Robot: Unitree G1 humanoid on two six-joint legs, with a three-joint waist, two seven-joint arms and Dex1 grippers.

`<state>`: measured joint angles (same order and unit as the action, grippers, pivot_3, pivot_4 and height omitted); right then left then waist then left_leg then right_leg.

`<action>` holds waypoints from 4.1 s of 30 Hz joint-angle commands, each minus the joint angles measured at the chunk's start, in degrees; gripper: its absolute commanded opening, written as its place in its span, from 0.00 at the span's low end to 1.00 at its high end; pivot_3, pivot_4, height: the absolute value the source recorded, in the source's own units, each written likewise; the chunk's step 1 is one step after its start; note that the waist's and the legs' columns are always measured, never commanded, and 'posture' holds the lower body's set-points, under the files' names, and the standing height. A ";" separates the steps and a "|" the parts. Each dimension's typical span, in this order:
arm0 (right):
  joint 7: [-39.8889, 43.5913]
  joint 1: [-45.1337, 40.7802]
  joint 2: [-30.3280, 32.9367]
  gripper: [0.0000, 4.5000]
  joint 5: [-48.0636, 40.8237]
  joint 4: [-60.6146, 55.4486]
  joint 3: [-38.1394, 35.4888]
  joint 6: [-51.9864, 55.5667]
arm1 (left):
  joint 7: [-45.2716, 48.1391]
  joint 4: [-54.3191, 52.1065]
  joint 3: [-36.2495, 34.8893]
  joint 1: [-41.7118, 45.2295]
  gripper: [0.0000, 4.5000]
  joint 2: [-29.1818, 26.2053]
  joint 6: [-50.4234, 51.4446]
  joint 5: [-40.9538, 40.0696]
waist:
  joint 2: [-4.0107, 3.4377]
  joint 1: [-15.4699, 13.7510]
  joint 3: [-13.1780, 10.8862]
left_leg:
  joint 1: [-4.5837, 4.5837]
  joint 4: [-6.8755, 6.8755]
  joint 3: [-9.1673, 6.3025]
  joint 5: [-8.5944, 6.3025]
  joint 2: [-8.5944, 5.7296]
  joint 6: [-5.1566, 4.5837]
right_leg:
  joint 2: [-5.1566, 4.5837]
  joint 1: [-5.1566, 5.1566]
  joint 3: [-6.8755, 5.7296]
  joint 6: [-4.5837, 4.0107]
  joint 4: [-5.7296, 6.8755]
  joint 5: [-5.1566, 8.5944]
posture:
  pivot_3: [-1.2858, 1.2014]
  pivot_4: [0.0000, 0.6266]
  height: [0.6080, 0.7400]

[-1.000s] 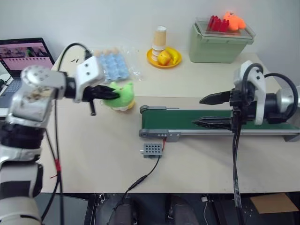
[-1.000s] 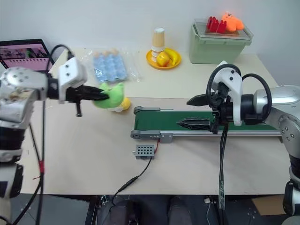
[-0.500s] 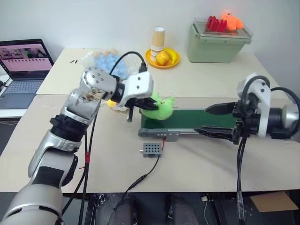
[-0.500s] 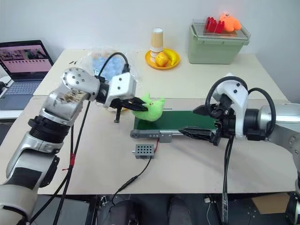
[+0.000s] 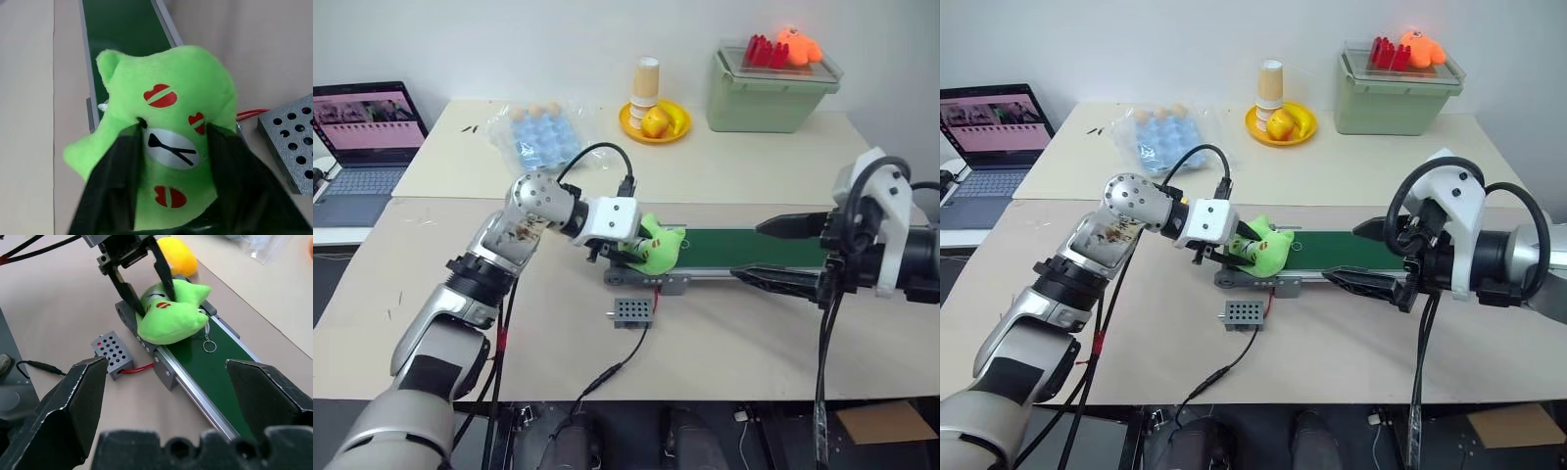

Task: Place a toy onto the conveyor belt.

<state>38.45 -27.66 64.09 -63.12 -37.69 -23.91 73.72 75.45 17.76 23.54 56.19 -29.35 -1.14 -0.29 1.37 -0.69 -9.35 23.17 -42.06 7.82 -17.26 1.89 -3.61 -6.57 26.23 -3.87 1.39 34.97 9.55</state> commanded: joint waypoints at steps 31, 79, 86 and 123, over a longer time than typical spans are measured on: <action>3.46 -2.49 4.87 1.00 0.73 4.64 3.94 -7.21 | -8.89 -6.92 -9.60 -0.90 0.99 -1.95 15.13 -2.02 | 0.00 -0.01 0.00 | 0.05 -0.09 0.03 0.02 0.01 0.03 | -0.01 0.01 0.02 0.13 -0.03 -0.07 | 0.52 0.24 0.96; 3.97 -9.61 2.34 1.00 6.92 8.90 11.43 -8.23 | -28.54 20.49 -17.35 5.45 0.99 -4.69 22.25 2.79 | 0.01 -0.14 -0.01 | 0.22 -0.13 0.10 -0.02 -0.03 -0.03 | -0.02 0.02 -0.04 0.31 -0.01 -0.18 | 0.52 0.24 0.96; 4.21 -9.77 2.27 1.00 7.79 9.56 11.41 -8.33 | -26.04 22.55 -14.70 2.64 0.99 -5.33 21.76 4.53 | 0.00 0.01 0.00 | 0.22 -0.12 0.14 -0.02 -0.04 -0.02 | -0.01 0.03 -0.04 0.35 -0.02 -0.21 | 0.52 0.24 0.96; 3.67 -10.10 1.71 1.00 7.99 9.31 11.61 -7.72 | -27.58 14.41 -20.27 2.80 0.00 -4.60 28.54 0.71 | 0.01 0.03 -0.01 | 0.23 -0.17 0.14 -0.02 -0.03 -0.03 | -0.03 0.03 -0.02 0.37 -0.01 -0.28 | 0.52 0.24 0.96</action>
<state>42.17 -36.86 65.82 -55.33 -27.97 -11.55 66.66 47.31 37.10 4.61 58.49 -32.61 25.56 1.65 1.38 -0.66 -9.35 23.40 -42.23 7.96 -17.28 1.87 -3.64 -6.60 26.26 -3.90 1.76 34.96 9.27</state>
